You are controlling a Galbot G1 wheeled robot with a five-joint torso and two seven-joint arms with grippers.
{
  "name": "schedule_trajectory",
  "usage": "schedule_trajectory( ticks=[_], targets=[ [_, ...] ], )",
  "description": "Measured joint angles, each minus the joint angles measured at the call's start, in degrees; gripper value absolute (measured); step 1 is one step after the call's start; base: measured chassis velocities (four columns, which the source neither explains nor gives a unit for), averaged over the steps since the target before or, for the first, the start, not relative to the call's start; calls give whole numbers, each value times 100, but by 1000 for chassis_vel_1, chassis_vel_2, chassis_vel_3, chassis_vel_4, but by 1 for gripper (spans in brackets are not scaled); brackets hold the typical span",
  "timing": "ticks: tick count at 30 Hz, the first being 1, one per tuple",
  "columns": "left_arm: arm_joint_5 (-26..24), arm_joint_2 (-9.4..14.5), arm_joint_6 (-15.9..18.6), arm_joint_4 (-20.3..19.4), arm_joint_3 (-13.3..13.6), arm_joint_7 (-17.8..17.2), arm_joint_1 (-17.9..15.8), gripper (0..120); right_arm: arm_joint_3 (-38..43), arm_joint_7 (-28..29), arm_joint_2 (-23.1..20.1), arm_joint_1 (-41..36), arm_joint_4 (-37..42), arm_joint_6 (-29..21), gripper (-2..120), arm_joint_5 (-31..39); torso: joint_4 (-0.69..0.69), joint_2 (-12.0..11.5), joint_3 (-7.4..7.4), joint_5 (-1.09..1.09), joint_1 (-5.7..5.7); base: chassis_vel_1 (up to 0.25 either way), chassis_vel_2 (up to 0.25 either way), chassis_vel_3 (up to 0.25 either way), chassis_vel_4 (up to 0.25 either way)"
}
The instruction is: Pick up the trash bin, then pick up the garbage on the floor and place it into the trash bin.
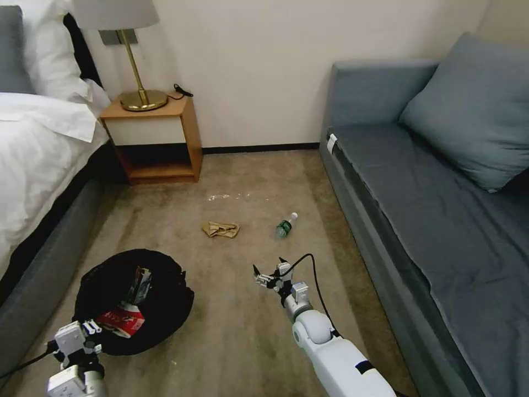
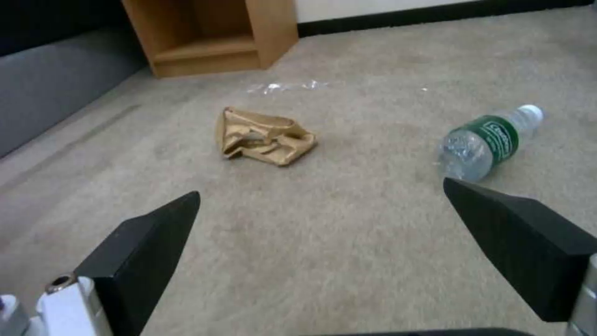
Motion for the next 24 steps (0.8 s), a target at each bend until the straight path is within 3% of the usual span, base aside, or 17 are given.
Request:
schedule_trajectory(
  ticks=[24],
  targets=[
    [-13,49,-9,191,17,1,-92,3,54,-16,18,-22,-155,-7,100,-63,0,0,0,0,0,-79,74,79,-76]
  ],
)
